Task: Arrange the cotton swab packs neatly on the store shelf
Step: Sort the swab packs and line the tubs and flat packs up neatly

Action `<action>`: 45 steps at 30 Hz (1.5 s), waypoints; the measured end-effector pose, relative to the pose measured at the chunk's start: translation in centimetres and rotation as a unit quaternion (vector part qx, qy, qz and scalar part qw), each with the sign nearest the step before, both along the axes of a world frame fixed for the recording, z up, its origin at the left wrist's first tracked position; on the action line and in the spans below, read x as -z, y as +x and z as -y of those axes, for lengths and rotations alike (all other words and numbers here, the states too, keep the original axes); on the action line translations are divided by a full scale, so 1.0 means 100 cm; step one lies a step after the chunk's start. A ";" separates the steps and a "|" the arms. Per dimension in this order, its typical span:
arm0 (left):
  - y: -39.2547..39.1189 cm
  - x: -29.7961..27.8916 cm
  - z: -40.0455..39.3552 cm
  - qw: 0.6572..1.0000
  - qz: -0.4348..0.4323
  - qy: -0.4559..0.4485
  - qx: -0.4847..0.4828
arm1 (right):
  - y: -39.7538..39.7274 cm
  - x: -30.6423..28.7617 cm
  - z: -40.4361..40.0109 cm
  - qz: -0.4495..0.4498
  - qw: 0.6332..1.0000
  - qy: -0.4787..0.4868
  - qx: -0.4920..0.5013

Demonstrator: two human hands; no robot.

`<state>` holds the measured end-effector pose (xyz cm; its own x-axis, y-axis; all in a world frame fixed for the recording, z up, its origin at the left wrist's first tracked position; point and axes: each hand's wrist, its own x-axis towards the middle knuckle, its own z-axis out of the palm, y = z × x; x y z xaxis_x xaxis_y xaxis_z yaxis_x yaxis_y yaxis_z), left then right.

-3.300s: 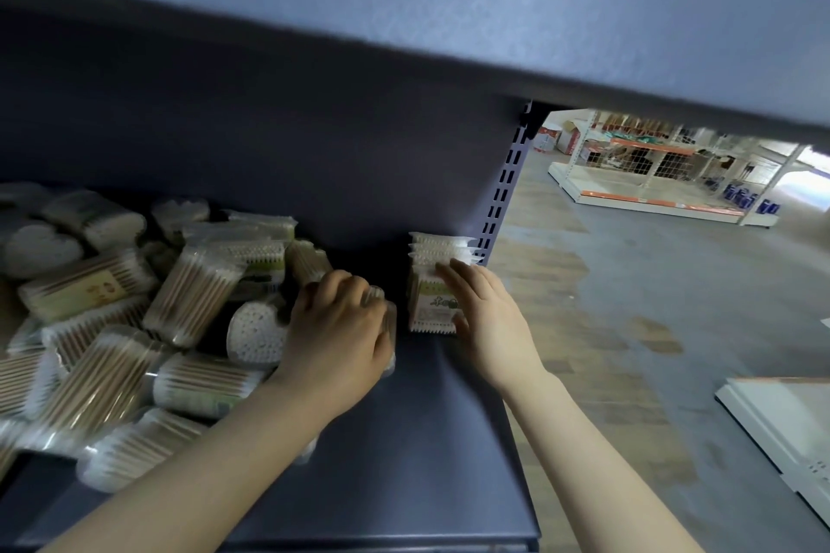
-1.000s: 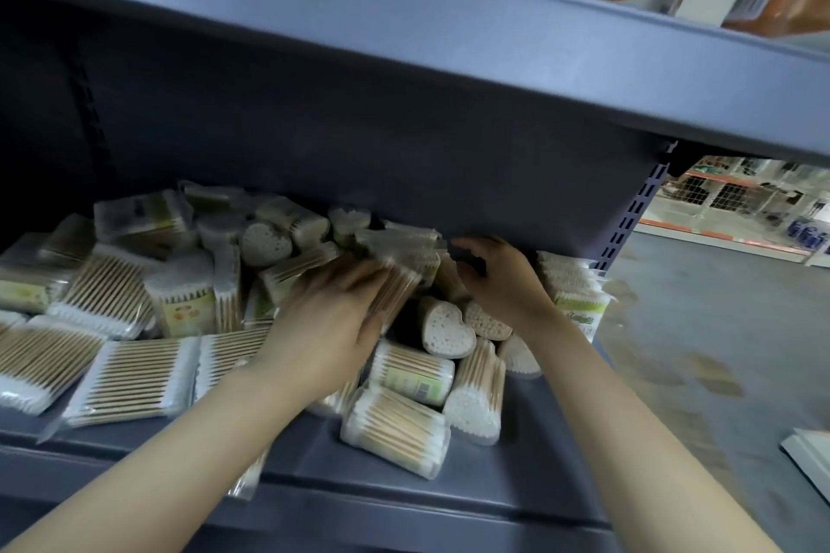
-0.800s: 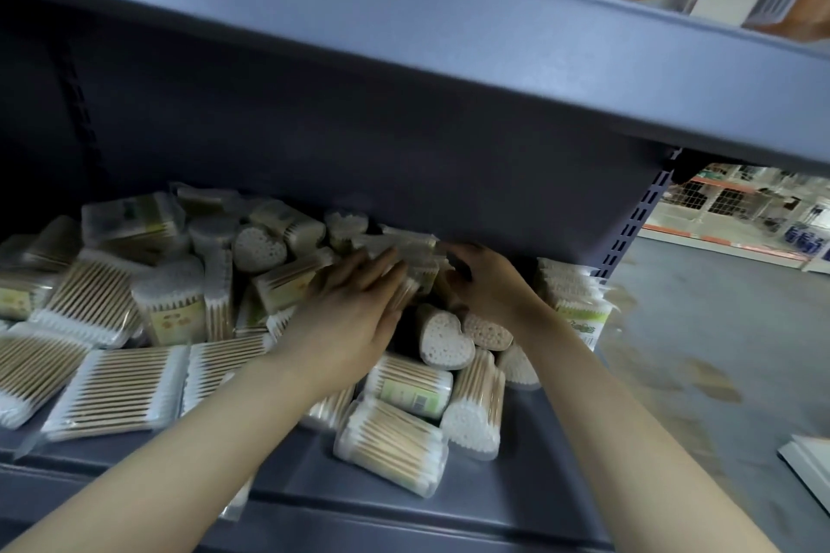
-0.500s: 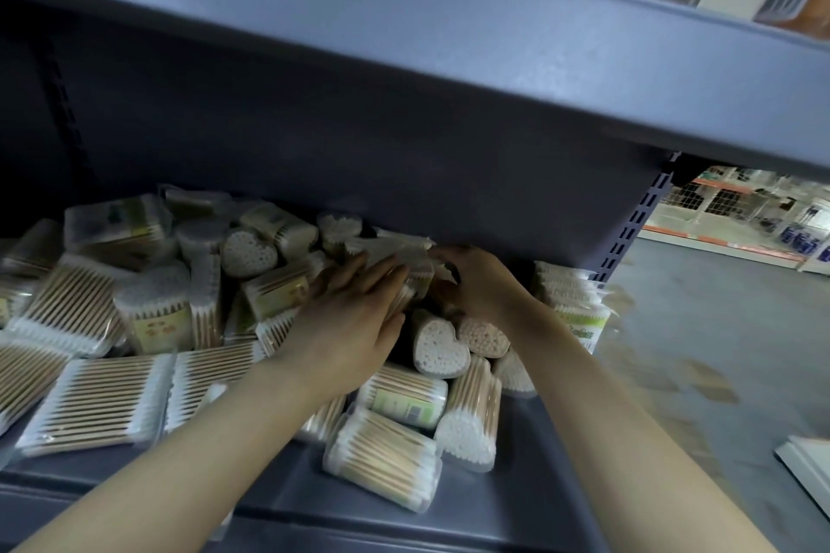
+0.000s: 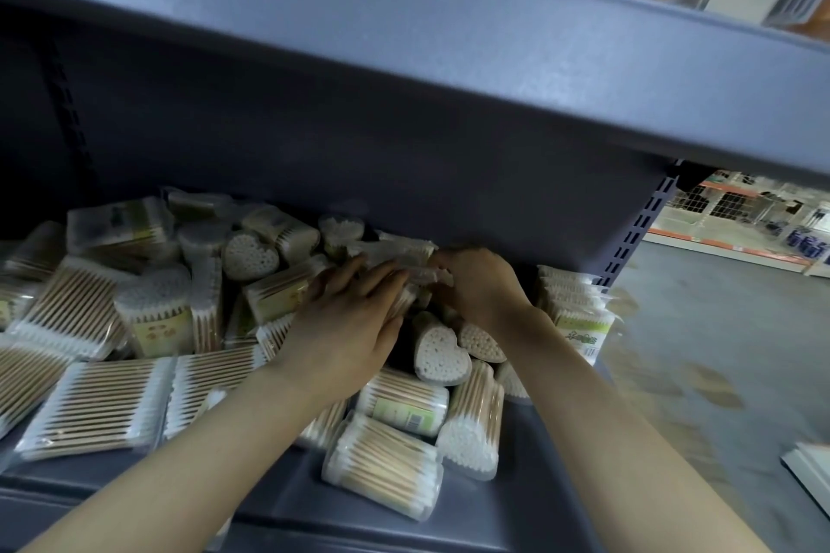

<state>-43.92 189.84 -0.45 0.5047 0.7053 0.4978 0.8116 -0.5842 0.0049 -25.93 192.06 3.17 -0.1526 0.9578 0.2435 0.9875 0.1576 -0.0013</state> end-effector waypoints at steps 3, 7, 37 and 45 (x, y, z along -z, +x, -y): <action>-0.001 -0.001 0.001 1.000 -0.004 -0.004 -0.002 | -0.003 0.000 0.001 0.015 1.000 0.003 0.006; 0.000 0.000 0.001 1.000 -0.005 -0.006 0.001 | -0.002 -0.001 0.000 0.015 1.000 0.001 0.014; 0.045 -0.026 0.035 0.993 0.107 -0.047 -0.004 | 0.044 -0.022 0.081 -0.212 0.938 0.273 -0.004; 0.075 -0.031 0.058 0.990 0.111 -0.086 -0.005 | 0.066 -0.023 0.111 -0.298 0.913 0.276 0.034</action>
